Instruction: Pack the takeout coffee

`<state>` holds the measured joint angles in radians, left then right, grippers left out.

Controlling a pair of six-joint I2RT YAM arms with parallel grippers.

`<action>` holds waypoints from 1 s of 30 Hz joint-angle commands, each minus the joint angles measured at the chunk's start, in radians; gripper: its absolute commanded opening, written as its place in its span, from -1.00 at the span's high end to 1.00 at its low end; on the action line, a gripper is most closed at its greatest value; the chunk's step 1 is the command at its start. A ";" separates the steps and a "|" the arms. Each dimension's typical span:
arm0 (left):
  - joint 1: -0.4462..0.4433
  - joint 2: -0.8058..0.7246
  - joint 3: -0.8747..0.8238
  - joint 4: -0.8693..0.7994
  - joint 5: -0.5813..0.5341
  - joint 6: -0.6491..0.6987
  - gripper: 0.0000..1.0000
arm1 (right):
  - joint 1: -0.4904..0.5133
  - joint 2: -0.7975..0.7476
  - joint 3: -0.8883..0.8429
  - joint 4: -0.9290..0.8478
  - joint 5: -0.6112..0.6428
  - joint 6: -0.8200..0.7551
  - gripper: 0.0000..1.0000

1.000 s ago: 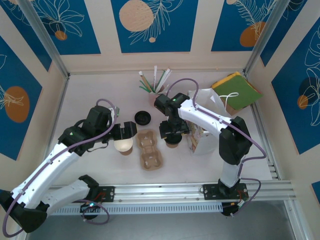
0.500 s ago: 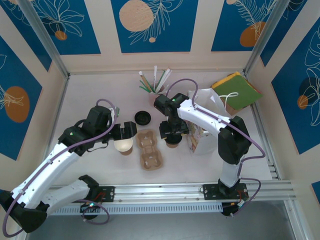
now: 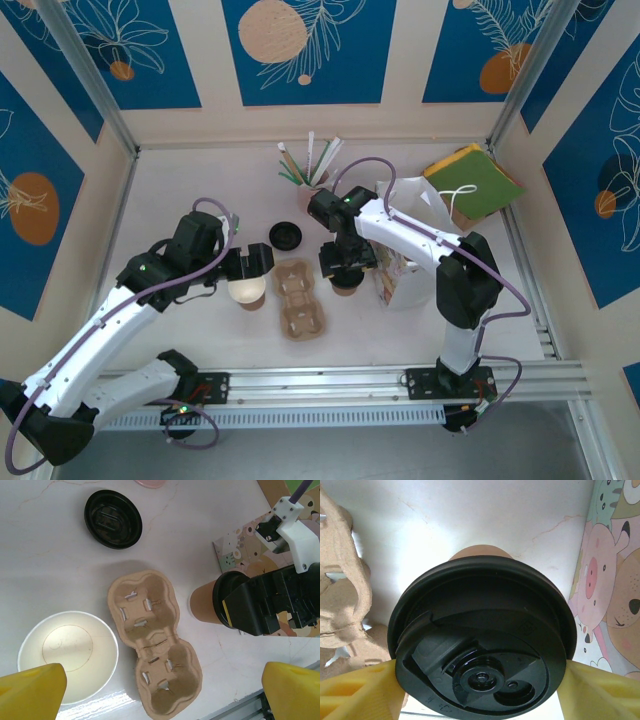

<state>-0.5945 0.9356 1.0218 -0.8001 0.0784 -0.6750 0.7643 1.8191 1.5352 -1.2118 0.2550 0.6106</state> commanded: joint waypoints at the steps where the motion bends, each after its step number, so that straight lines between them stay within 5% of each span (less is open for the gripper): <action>1: 0.005 -0.006 -0.008 0.005 0.015 0.014 -1.00 | 0.010 0.020 0.004 -0.012 -0.010 -0.007 -0.48; 30: 0.004 -0.008 -0.009 0.007 0.020 0.009 -1.00 | 0.020 0.002 0.035 -0.037 -0.002 0.002 -0.32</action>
<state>-0.5945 0.9352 1.0180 -0.8001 0.0784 -0.6754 0.7780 1.8187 1.5433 -1.2205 0.2584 0.6041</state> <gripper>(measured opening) 0.998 0.660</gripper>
